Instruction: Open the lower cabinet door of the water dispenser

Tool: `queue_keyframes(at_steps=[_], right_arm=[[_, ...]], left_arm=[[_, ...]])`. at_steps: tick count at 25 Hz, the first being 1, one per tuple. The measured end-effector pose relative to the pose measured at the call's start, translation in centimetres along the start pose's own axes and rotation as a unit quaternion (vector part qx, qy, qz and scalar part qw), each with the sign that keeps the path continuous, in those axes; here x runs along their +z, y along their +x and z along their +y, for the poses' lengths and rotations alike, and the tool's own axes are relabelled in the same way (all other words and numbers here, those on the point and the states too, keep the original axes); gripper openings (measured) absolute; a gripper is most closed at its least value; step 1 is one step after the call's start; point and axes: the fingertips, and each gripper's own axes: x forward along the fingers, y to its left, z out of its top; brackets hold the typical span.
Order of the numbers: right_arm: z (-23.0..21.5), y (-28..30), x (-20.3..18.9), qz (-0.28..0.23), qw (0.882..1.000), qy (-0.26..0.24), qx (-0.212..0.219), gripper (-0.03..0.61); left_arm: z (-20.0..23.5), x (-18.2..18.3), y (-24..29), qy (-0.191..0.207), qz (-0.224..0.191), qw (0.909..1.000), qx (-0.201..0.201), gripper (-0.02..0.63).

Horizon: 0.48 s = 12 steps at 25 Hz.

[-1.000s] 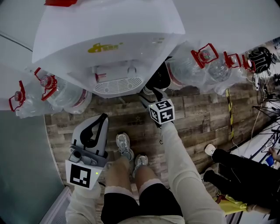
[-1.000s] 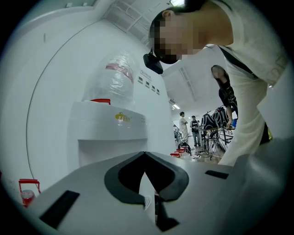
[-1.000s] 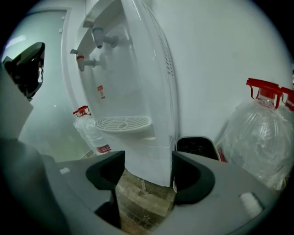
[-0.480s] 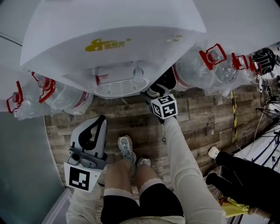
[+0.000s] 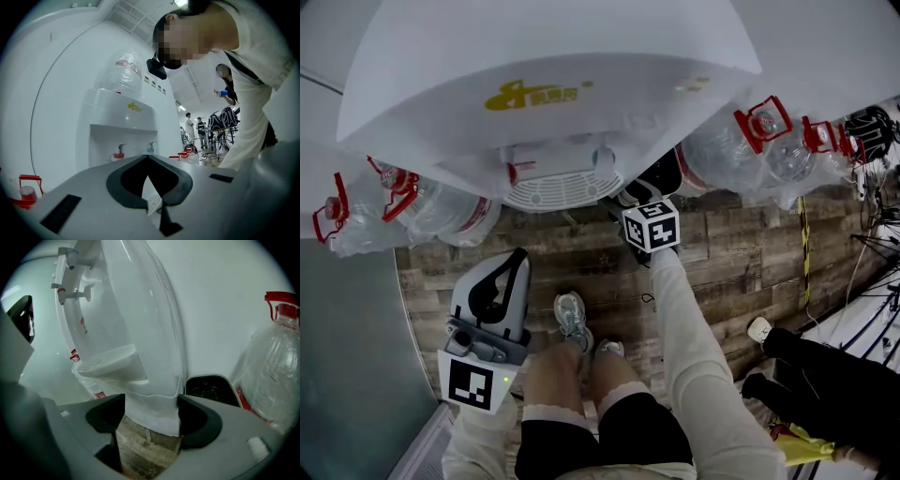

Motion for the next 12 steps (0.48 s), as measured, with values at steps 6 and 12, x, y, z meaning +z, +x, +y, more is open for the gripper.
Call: queue_keyframes(at_steps=[6, 12], right_arm=[[0.0, -0.2, 0.0, -0.008, 1.0, 0.005, -0.012, 0.35], [1.2, -1.8, -2.0, -0.007, 1.0, 0.013, -0.012, 0.342]], left_arm=[[-0.3, -0.5, -0.1, -0.003, 0.002, 1.0, 0.0, 0.003], [-0.5, -0.2, -0.1, -0.008, 0.001, 1.0, 0.001, 0.003]])
